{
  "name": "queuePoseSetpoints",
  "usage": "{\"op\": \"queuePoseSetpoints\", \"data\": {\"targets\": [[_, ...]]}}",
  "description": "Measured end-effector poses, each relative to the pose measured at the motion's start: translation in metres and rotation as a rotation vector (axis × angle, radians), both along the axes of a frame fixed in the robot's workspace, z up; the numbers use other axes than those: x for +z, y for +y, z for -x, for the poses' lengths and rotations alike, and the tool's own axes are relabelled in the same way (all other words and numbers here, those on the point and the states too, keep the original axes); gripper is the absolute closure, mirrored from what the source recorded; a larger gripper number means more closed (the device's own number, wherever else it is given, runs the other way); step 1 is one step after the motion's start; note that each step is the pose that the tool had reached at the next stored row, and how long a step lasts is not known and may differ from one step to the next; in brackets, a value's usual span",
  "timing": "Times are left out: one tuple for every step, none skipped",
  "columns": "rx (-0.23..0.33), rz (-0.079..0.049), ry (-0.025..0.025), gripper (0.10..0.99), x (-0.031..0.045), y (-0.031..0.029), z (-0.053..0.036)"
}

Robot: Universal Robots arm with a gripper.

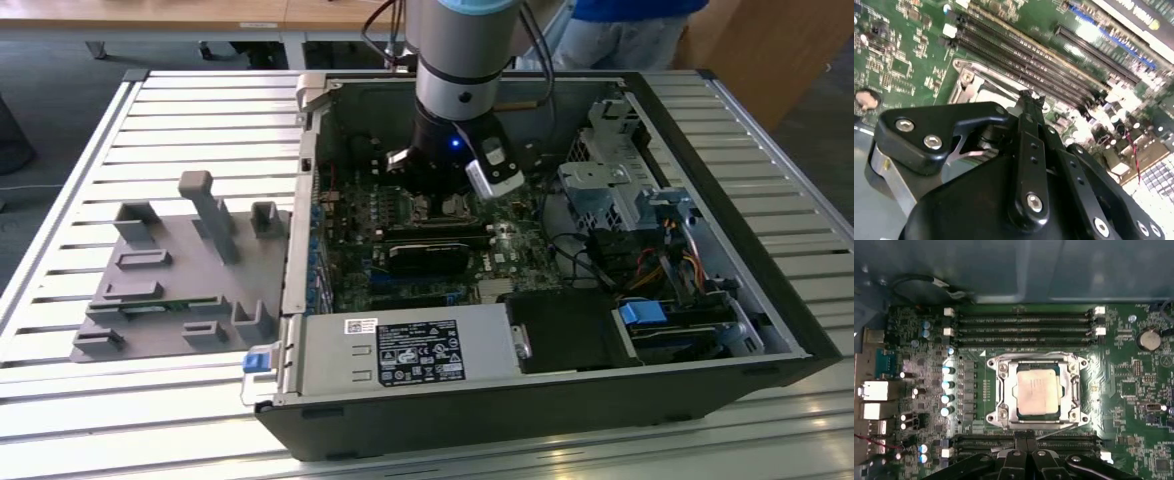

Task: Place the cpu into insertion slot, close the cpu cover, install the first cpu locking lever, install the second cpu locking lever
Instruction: 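Install the second cpu locking lever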

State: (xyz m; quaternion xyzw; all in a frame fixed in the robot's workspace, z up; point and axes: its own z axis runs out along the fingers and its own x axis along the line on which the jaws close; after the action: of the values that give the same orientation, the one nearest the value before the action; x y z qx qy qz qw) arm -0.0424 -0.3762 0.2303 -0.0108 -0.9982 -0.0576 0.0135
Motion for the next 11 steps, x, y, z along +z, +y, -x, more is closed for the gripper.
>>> {"op": "queuePoseSetpoints", "data": {"targets": [[0.0, -0.006, -0.0001, 0.98, 0.0, -0.0011, 0.0003], [0.0, -0.01, 0.0, 0.98, -0.0001, -0.0022, 0.0009], [0.0, -0.012, -0.0001, 0.98, -0.0001, -0.0033, 0.0018], [0.0, -0.014, -0.0001, 0.98, -0.0002, -0.0043, 0.0028], [0.0, -0.015, 0.0, 0.98, -0.0003, -0.0051, 0.004], [0.0, -0.016, -0.0001, 0.98, -0.0004, -0.006, 0.0053], [0.0, -0.016, -0.0001, 0.98, -0.0007, -0.0066, 0.0061], [0.0, -0.017, -0.0001, 0.98, -0.0012, -0.0068, 0.0068], [0.0, -0.017, -0.0001, 0.98, -0.0018, -0.0069, 0.0072], [0.0, -0.017, -0.0001, 0.98, -0.0025, -0.0069, 0.0075], [-0.001, -0.017, 0.0, 0.98, -0.0034, -0.0069, 0.0076]]}}
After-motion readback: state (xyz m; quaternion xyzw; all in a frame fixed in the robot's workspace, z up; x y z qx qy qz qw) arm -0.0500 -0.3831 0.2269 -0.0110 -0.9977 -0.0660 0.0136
